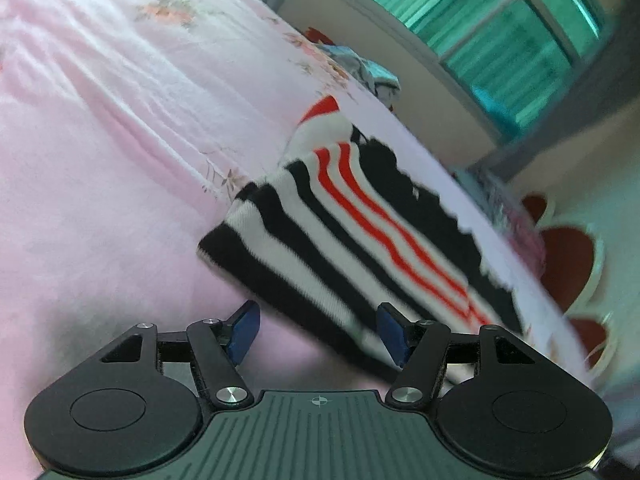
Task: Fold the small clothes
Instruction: 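Grasp the sweater edge with the left gripper and lift it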
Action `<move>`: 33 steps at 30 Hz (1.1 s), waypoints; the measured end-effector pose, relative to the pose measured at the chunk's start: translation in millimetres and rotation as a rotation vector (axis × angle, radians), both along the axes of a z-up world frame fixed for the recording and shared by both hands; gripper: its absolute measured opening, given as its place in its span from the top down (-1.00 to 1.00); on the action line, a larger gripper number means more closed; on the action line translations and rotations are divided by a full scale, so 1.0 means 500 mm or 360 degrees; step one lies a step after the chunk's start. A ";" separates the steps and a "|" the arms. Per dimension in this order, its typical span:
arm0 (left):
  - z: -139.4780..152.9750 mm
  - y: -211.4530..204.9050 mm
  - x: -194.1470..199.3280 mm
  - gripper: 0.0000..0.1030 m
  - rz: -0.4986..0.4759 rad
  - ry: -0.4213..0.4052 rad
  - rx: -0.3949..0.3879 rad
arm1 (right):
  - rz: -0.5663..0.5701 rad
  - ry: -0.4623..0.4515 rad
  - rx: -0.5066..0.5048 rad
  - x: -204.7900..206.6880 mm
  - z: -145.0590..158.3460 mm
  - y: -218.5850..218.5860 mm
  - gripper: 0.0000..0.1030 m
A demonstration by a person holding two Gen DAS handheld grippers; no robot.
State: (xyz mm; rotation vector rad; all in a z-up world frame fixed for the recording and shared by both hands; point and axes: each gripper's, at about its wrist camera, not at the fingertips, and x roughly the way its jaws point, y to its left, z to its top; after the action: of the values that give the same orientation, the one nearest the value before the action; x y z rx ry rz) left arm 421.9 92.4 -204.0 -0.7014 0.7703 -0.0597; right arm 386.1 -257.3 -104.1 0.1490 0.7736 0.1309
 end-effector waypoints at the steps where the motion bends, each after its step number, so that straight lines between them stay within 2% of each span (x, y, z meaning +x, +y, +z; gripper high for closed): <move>1: -0.005 0.005 0.010 -0.23 0.0024 -0.0008 -0.0053 | 0.0007 -0.0001 0.0001 0.013 -0.001 0.004 0.73; 6: -0.020 0.008 0.056 -0.23 0.0072 -0.0042 -0.0156 | 0.0033 -0.0004 0.0035 0.091 -0.005 0.034 0.73; 10: -0.037 0.020 0.077 -0.23 0.0152 -0.0090 -0.0287 | 0.0061 0.0023 0.0061 0.153 -0.021 0.073 0.74; 13: -0.041 0.019 0.097 -0.22 0.0181 -0.0119 -0.0295 | 0.0084 0.0059 0.0073 0.183 -0.036 0.105 0.76; 14: -0.042 0.020 0.104 -0.08 0.0200 -0.0115 -0.0309 | 0.0094 0.0066 0.0072 0.187 -0.039 0.114 0.76; 15: -0.042 0.022 0.110 0.74 0.0220 -0.0102 -0.0309 | 0.0107 0.0070 0.0063 0.190 -0.041 0.125 0.78; 16: -0.044 0.027 0.114 0.74 0.0235 -0.0070 -0.0336 | 0.0116 0.0065 0.0049 0.192 -0.041 0.133 0.78; 17: -0.046 0.037 0.109 0.74 0.0249 -0.0121 -0.0480 | 0.0129 0.0058 0.0016 0.192 -0.041 0.140 0.78; 18: -0.041 0.042 0.101 0.74 0.0224 -0.0208 -0.0557 | 0.0145 0.0066 -0.0018 0.193 -0.043 0.146 0.80; 19: -0.028 0.037 0.097 0.74 0.0192 -0.0241 -0.0476 | 0.0166 0.0097 -0.0065 0.198 -0.053 0.152 0.81; 20: -0.031 0.035 0.097 0.73 0.0178 -0.0222 -0.0428 | 0.0172 0.0128 -0.0115 0.203 -0.067 0.156 0.91; 22: -0.066 0.041 0.103 0.73 0.0194 -0.0097 -0.0430 | 0.0146 0.0125 -0.0092 0.205 -0.081 0.150 0.96; 24: -0.084 0.046 0.106 0.73 0.0204 -0.0082 -0.0492 | 0.0136 0.0139 -0.0086 0.204 -0.078 0.150 0.96; 25: -0.081 0.042 0.109 0.73 0.0204 -0.0078 -0.0483 | 0.0142 0.0137 -0.0099 0.203 -0.078 0.152 0.96; 29: -0.047 0.022 0.123 0.73 0.0177 -0.0122 -0.0419 | 0.0161 0.0147 -0.0109 0.207 -0.075 0.147 0.96; 33: 0.018 -0.026 0.134 0.73 0.0079 -0.0217 -0.0259 | 0.0189 0.0163 -0.0037 0.208 -0.069 0.131 0.93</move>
State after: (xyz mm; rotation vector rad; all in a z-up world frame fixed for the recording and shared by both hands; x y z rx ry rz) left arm 489.1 79.6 -195.3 -0.8617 0.6216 -0.1251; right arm 490.2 -191.9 -138.3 0.0880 0.8859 0.2283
